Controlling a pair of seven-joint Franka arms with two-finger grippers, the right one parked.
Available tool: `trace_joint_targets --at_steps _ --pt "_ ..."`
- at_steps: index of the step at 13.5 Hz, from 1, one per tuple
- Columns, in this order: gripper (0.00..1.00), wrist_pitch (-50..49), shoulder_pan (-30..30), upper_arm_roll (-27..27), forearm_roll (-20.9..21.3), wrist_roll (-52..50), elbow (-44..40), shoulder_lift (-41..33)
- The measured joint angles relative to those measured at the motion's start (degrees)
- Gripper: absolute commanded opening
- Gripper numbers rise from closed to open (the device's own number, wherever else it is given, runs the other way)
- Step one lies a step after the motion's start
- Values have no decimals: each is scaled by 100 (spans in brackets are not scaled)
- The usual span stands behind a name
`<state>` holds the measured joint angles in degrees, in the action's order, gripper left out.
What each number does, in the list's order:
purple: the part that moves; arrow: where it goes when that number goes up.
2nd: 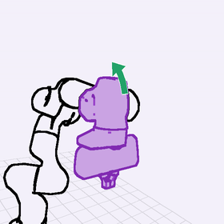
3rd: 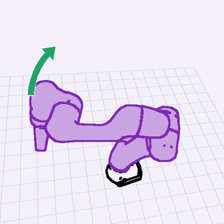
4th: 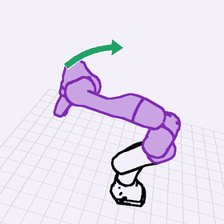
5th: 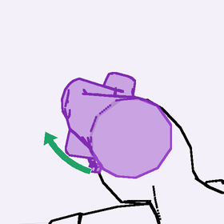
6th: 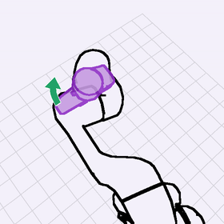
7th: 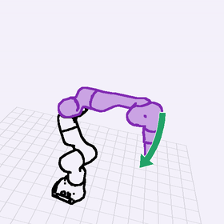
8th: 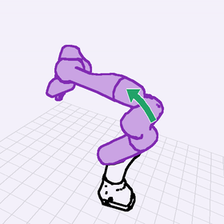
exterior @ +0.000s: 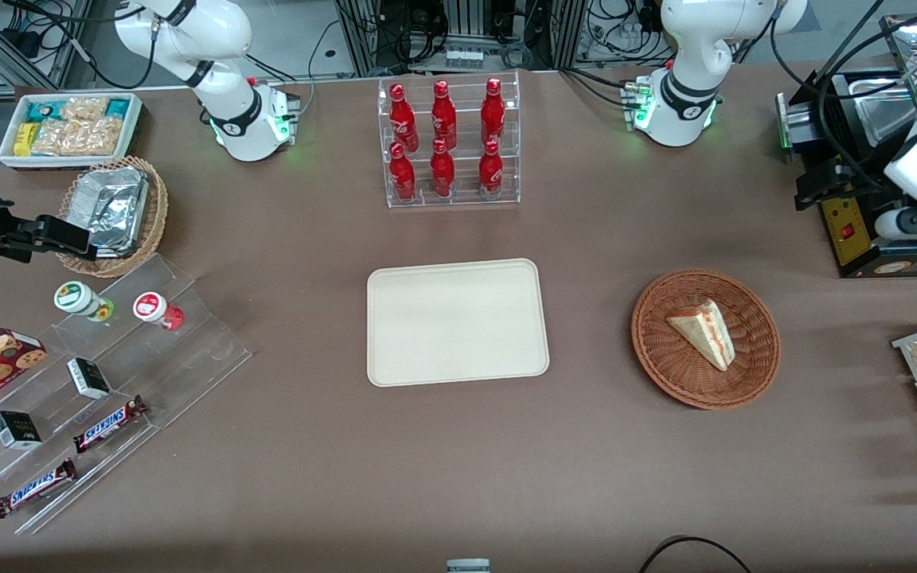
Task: Place sandwich from basket to tray
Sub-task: 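Move the left gripper over the wrapped sandwich in the wicker basket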
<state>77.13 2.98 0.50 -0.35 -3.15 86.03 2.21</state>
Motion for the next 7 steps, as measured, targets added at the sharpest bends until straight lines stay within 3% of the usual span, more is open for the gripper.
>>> trace_joint_targets --at_steps 7 --pt "100 493 -1 -19 119 -2 306 809"
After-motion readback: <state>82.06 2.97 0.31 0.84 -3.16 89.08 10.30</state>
